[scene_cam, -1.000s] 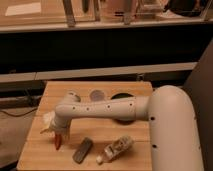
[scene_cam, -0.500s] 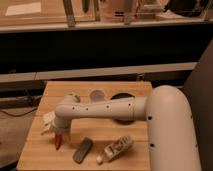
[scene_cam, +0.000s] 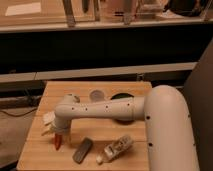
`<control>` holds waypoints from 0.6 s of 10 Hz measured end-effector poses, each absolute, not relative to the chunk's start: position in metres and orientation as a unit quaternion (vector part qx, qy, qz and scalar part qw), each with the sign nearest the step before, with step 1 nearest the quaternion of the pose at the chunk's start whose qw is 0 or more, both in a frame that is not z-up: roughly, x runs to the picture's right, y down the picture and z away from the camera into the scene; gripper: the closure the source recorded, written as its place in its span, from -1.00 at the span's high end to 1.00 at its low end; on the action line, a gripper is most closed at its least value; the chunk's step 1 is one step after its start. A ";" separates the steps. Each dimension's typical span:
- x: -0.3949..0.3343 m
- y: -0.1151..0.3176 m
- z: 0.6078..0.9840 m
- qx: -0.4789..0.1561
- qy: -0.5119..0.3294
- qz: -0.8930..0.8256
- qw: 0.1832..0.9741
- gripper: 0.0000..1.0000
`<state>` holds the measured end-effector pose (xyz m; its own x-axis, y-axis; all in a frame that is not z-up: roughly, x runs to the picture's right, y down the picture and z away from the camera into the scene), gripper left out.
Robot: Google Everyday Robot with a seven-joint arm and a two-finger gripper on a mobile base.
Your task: Place the pepper in the ceramic cup
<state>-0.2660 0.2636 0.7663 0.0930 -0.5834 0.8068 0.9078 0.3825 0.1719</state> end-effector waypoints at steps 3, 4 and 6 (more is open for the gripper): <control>-0.264 0.268 0.770 -0.196 -0.423 -0.522 0.714 0.46; -0.264 0.268 0.770 -0.197 -0.423 -0.521 0.715 0.46; -0.264 0.271 0.772 -0.201 -0.421 -0.522 0.714 0.25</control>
